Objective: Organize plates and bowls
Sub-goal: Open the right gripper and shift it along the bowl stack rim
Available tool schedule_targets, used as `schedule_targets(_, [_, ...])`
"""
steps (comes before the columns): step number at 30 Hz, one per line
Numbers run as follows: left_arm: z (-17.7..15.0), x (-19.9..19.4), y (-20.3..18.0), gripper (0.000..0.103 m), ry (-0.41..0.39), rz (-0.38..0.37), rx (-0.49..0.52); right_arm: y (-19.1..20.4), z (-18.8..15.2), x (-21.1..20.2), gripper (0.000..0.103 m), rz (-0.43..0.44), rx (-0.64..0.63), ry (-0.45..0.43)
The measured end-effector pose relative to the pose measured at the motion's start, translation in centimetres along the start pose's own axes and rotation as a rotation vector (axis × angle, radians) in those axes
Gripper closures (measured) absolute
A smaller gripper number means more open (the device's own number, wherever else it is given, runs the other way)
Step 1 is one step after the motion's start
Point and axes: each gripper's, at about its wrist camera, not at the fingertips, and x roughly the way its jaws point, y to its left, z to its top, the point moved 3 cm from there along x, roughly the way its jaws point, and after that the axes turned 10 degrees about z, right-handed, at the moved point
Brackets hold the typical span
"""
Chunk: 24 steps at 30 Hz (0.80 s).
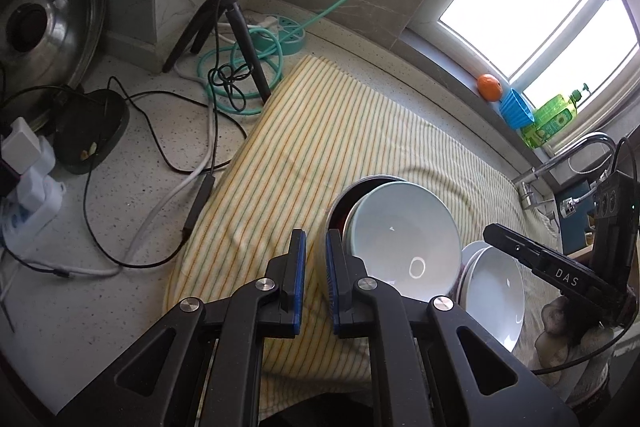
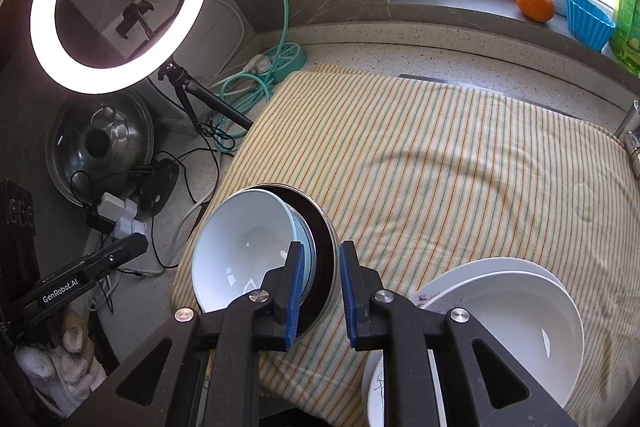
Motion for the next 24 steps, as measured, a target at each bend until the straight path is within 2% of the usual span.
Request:
schedule_targets(4, [-0.3, 1.0, 0.4, 0.094, 0.037, -0.003, 0.003, -1.0, -0.2, 0.1, 0.076, -0.007, 0.025, -0.003])
schedule_targets(12, [-0.8, 2.6, -0.1, 0.094, 0.087, -0.042, 0.005, -1.0, -0.8, 1.3, 0.076, -0.026, 0.015, 0.025])
schedule_targets(24, [-0.7, 3.7, -0.6, 0.094, 0.086, -0.035, 0.028, -1.0, -1.0, 2.5, 0.076, -0.067, 0.018, 0.038])
